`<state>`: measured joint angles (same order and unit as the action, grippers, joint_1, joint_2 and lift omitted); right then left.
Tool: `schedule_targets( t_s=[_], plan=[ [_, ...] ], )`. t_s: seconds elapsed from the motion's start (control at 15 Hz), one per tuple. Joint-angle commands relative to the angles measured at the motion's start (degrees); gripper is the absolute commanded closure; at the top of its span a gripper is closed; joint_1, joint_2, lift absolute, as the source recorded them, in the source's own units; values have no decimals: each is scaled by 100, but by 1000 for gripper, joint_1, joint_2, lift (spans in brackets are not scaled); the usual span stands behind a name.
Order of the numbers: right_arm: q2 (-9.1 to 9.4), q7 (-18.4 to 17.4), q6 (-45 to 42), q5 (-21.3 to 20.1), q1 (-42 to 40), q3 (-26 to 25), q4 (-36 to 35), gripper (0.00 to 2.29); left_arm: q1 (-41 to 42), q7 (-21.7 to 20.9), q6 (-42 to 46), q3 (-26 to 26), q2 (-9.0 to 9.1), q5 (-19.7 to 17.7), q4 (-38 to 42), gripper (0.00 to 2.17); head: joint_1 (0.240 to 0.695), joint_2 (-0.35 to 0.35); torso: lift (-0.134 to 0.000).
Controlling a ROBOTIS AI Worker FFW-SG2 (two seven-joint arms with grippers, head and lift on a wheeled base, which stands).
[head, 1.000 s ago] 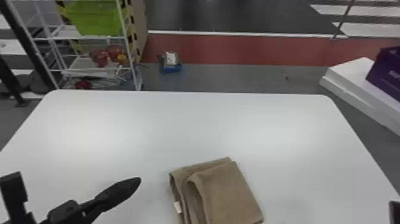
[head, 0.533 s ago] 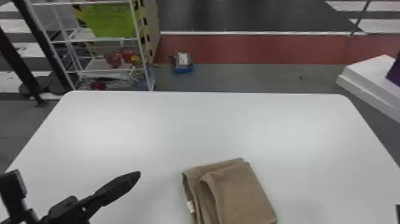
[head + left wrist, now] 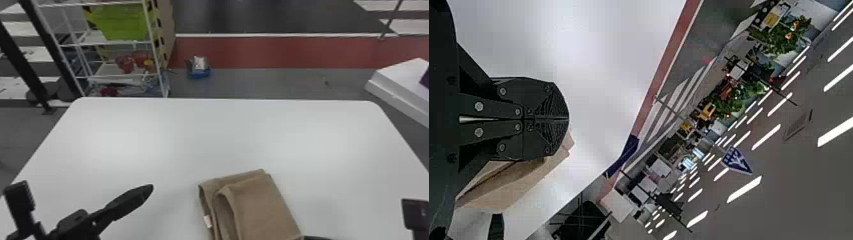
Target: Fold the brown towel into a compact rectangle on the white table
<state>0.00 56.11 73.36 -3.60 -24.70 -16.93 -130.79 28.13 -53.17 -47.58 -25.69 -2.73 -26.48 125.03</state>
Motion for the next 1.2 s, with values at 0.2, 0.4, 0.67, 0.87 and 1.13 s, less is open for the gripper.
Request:
schedule_targets(
  t_s=[0.2, 0.4, 0.67, 0.87, 1.13],
  plan=[
    [5, -215, 219, -308, 853, 375, 625, 1956, -27, 8, -2, 20, 0, 64, -5, 1359, 695, 39, -123],
    [5, -408, 254, -247, 1178, 560, 968, 1956, -27, -1, -2, 20, -8, 73, -5, 1359, 695, 53, -123],
    [5, -355, 605, -211, 747, 779, 379, 1956, -35, -10, -19, -68, -35, 64, -5, 1359, 695, 87, -123],
    [5, -276, 588, -203, 229, 841, -228, 1956, -62, -1, -19, -68, -26, 73, -13, 1359, 695, 129, -123],
    [5, -179, 658, -203, -140, 973, -667, 1956, -141, 43, -19, -15, -8, 108, -84, 1359, 695, 148, -123]
  ],
)
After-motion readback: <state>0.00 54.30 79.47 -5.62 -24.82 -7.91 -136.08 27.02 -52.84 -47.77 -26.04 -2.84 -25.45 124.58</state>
